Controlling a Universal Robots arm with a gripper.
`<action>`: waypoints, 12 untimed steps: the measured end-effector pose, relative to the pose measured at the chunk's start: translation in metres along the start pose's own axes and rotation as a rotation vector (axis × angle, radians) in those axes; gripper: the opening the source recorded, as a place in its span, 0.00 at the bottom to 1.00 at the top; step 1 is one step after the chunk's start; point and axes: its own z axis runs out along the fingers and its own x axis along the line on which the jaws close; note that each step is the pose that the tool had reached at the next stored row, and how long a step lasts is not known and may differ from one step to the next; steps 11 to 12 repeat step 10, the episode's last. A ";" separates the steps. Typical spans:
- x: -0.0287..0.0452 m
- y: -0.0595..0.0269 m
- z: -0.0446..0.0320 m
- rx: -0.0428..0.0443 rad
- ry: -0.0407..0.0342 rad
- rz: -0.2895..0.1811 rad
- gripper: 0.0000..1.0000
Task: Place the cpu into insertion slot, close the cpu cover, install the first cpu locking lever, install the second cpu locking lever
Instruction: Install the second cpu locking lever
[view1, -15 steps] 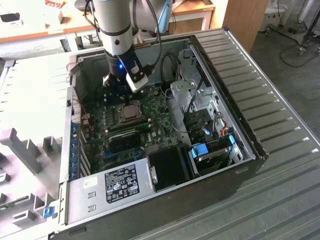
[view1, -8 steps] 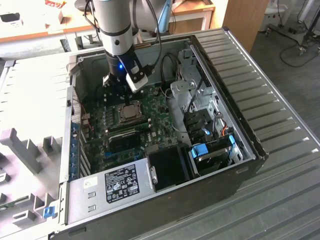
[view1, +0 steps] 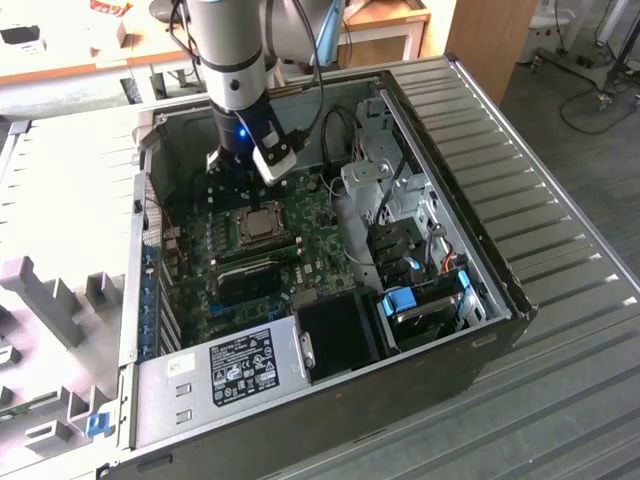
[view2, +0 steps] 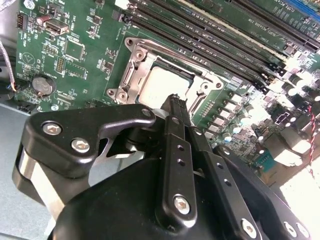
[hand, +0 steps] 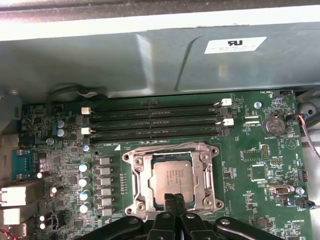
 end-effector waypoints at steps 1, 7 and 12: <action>-0.0010 0.0001 0.0000 0.0000 0.0000 0.000 0.10; -0.0043 0.0004 0.0001 0.0000 0.0000 0.000 0.10; -0.0044 0.0004 0.0002 -0.0001 0.0000 0.000 0.10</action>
